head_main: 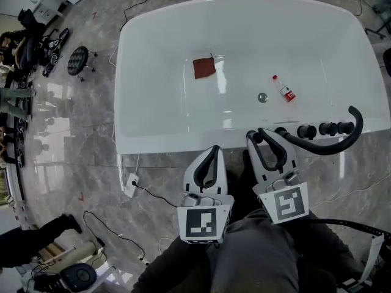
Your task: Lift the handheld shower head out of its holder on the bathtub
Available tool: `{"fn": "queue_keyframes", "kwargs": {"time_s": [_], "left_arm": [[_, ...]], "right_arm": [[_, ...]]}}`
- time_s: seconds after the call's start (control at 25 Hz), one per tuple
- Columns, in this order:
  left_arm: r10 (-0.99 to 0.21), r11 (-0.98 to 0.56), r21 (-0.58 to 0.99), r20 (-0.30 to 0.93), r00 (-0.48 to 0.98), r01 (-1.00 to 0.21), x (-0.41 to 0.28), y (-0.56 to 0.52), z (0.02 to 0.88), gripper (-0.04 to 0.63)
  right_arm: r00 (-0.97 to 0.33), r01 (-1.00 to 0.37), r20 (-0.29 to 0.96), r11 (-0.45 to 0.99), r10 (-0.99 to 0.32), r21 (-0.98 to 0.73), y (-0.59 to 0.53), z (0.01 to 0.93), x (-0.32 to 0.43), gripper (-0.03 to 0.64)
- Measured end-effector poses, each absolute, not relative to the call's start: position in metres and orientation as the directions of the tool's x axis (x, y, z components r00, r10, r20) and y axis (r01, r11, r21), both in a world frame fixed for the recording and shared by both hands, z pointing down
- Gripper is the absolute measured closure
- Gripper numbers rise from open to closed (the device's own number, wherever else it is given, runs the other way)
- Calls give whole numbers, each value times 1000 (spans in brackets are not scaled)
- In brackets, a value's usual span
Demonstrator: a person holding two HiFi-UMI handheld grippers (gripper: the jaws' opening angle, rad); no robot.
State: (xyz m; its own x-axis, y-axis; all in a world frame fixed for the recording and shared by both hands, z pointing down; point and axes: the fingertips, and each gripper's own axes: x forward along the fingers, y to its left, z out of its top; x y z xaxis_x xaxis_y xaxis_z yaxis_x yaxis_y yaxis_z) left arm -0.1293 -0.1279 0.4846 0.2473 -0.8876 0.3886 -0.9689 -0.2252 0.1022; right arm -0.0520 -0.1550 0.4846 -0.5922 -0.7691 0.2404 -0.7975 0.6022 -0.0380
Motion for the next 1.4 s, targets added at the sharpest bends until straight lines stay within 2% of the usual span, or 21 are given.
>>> {"fn": "queue_keyframes", "kwargs": {"time_s": [0.52,0.84,1.04,1.4], "left_arm": [[-882,-216,101,406,239,-971,-130,-145,516,592],[-867,-213,106,438,238,-971,-131,-152,537,592],[-861,-229,105,442,251,-968,-127,-154,533,592],[-857,-217,97,458,237,-971,-131,-156,551,592]], "right_arm": [[-588,-797,255,604,-767,-23,-171,521,-49,511],[-593,-796,214,605,-777,-11,-174,525,-49,503],[-604,-785,233,619,-763,-9,-173,525,-52,472],[-600,-783,283,623,-749,-12,-176,558,-51,471]]}}
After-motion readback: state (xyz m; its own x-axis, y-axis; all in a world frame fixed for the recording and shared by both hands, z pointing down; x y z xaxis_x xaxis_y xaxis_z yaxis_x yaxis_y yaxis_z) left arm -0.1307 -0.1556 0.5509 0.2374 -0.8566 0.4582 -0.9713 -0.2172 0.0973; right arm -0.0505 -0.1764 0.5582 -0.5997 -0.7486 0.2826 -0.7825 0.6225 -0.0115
